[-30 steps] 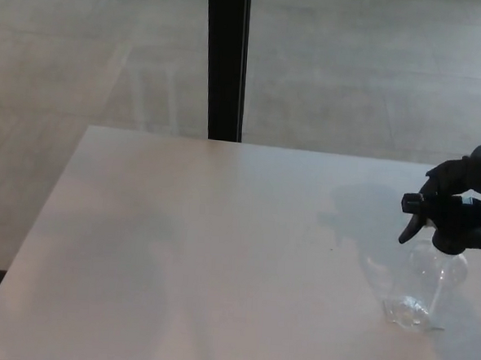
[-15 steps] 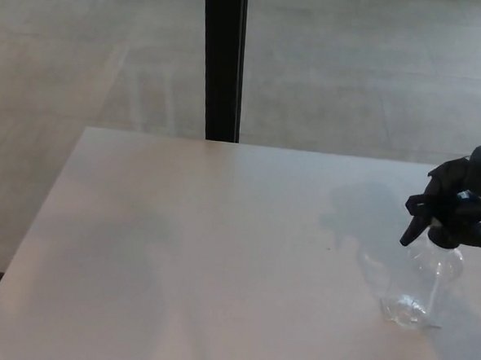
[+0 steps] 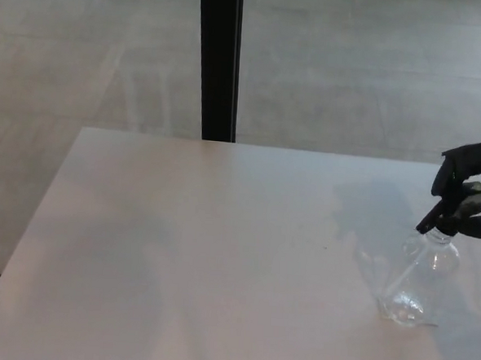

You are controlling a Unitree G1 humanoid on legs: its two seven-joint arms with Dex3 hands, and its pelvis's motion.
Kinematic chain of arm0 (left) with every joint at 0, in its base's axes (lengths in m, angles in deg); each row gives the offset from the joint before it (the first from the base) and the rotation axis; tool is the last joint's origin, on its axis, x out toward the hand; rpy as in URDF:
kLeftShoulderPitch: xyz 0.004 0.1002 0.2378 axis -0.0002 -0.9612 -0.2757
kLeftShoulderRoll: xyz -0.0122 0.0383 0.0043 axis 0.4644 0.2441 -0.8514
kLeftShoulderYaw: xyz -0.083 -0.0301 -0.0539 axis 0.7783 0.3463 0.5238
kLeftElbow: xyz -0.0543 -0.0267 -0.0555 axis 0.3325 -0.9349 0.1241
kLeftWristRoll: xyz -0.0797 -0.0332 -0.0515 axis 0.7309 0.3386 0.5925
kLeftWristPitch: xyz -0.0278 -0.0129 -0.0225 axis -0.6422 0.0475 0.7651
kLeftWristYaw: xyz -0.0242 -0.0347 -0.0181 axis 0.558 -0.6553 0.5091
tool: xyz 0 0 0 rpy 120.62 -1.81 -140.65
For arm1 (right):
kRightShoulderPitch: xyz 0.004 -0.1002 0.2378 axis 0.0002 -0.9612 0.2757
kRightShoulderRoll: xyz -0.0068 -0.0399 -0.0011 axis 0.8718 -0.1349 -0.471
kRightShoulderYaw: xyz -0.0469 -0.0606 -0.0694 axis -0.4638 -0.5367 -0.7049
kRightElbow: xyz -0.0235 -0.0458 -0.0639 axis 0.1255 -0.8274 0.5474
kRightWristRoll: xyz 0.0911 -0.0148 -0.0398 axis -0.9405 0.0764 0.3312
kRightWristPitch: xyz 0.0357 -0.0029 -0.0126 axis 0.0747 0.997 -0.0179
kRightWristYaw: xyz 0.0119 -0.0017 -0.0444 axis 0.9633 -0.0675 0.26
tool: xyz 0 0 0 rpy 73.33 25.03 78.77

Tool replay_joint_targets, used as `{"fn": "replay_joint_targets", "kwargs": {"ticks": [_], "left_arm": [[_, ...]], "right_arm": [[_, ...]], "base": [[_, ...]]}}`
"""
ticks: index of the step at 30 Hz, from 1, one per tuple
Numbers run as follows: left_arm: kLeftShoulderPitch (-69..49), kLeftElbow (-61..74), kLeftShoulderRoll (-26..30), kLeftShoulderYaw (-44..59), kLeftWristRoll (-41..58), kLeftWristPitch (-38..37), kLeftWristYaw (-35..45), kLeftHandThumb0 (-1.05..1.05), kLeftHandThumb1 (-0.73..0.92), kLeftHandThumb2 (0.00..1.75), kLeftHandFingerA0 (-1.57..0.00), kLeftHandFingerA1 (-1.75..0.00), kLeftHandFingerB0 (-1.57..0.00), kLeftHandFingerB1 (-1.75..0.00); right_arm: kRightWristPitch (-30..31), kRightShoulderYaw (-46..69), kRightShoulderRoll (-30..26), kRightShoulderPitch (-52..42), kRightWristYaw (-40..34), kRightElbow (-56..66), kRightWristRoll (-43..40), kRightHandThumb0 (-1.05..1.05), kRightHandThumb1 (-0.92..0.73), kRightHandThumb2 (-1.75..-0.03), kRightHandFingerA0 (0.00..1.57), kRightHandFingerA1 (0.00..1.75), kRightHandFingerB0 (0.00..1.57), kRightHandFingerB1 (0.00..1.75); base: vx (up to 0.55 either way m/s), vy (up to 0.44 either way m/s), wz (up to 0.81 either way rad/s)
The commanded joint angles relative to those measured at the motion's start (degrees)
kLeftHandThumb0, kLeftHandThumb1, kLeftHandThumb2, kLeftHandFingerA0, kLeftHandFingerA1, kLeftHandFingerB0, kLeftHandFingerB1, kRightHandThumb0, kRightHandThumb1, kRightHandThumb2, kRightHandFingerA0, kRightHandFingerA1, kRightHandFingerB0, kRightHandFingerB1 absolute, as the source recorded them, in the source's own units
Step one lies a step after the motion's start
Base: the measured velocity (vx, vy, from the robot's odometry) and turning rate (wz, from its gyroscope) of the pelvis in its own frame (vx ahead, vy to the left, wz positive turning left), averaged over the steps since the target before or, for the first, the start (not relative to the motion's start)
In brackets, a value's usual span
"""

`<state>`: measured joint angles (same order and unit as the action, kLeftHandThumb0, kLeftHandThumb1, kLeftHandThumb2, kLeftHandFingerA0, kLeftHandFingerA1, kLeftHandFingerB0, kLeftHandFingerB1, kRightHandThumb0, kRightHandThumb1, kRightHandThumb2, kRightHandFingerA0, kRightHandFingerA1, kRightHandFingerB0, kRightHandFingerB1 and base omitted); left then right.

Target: The robot uses its right hand to grab and lift the lid of the spray bottle kept in the middle of the desk and places the lid on the right side of the bottle

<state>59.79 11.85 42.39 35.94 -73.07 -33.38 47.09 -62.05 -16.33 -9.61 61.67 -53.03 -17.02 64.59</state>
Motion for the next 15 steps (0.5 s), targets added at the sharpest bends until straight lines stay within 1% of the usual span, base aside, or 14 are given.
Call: {"fn": "replay_joint_targets", "kwargs": {"ticks": [1,2,3,4,5,7,8,10,11,13,15], "left_arm": [[-0.28,-0.45,1.31,-0.15,0.45,-1.02,-0.56,-0.83,0.87,0.67,-0.58,-0.49,-0.39,-0.39],[-0.27,-0.54,1.26,-0.16,0.44,-1.14,-0.55,-0.79,0.68,1.09,-0.51,-0.61,-0.32,-0.52],[-0.26,-0.67,1.19,-0.17,0.42,-1.33,-0.53,-0.79,0.68,1.09,-0.51,-0.61,-0.32,-0.52],[-0.35,-0.68,1.16,0.07,0.75,-1.22,-0.11,-0.81,0.68,1.08,-0.50,-0.61,-0.31,-0.52],[-0.47,-0.65,1.15,0.02,0.72,-1.39,0.05,-0.84,0.70,1.09,-0.52,-0.61,-0.34,-0.52],[-0.61,-0.53,1.30,0.20,0.91,-1.29,0.01,-0.85,0.70,1.09,-0.53,-0.62,-0.34,-0.53],[-0.61,-0.49,1.47,0.21,0.99,-1.05,0.44,-0.84,0.88,0.66,-0.55,-0.51,-0.38,-0.40],[-0.62,-0.49,1.48,0.23,1.03,-1.01,0.48,-0.84,0.88,0.66,-0.55,-0.51,-0.38,-0.40],[-0.53,-0.59,1.47,0.10,0.84,-0.97,0.06,-0.81,0.87,0.66,-0.55,-0.50,-0.38,-0.39],[-0.50,-0.81,1.48,0.26,0.95,-0.85,-0.08,-0.80,0.88,0.66,-0.57,-0.50,-0.39,-0.40],[-0.42,-0.93,1.48,0.35,1.03,-0.63,-0.18,-0.81,0.87,0.66,-0.56,-0.51,-0.38,-0.40]], "right_arm": [[-0.63,3.78,-0.48,3.54,2.10,-1.42,-1.57,-0.24,-0.68,-0.79,0.90,1.53,0.88,0.83],[-0.73,4.44,-0.82,4.55,2.38,-2.35,-1.83,-0.24,-0.70,-0.78,0.89,1.58,0.89,0.84],[-0.78,5.33,-1.40,6.06,2.73,-3.68,-2.28,-0.24,-0.70,-0.78,0.89,1.58,0.89,0.84],[-1.87,5.90,-1.79,6.83,2.34,-4.70,-2.27,-0.24,-0.69,-0.79,0.90,1.62,0.91,0.81],[-2.37,6.34,-2.22,7.95,2.68,-6.14,-2.42,-0.26,-0.69,-0.79,0.90,1.63,0.91,0.80],[-2.81,7.25,-2.96,9.95,3.67,-7.83,-3.04,-0.26,-0.69,-0.79,0.90,1.65,0.90,0.83],[-2.52,8.10,-4.04,11.34,4.16,-7.74,-2.89,-0.26,-0.68,-0.78,0.90,1.66,0.93,0.80],[-2.80,8.20,-3.98,11.79,4.34,-8.18,-2.74,-0.26,-0.68,-0.78,0.90,1.66,0.93,0.80],[-1.53,9.13,-4.81,12.67,6.13,-7.17,-3.55,-0.26,-0.67,-0.81,0.96,1.67,0.93,0.77],[-0.72,10.43,-5.68,14.22,7.17,-7.05,-3.98,-0.25,-0.65,-0.80,0.94,1.67,0.93,0.74],[-0.66,11.89,-6.29,15.08,7.41,-7.97,-4.75,-0.25,-0.64,-0.82,0.95,1.71,0.95,0.74]], "base": [[0.00,0.000,0.00],[0.00,0.000,0.00],[0.00,0.000,0.00],[0.00,0.000,0.00],[0.00,0.000,0.00],[0.00,0.000,0.00],[0.00,0.000,0.00],[0.00,0.000,0.00],[0.00,0.000,0.00],[0.00,0.000,0.00],[0.00,0.000,0.00]]}}
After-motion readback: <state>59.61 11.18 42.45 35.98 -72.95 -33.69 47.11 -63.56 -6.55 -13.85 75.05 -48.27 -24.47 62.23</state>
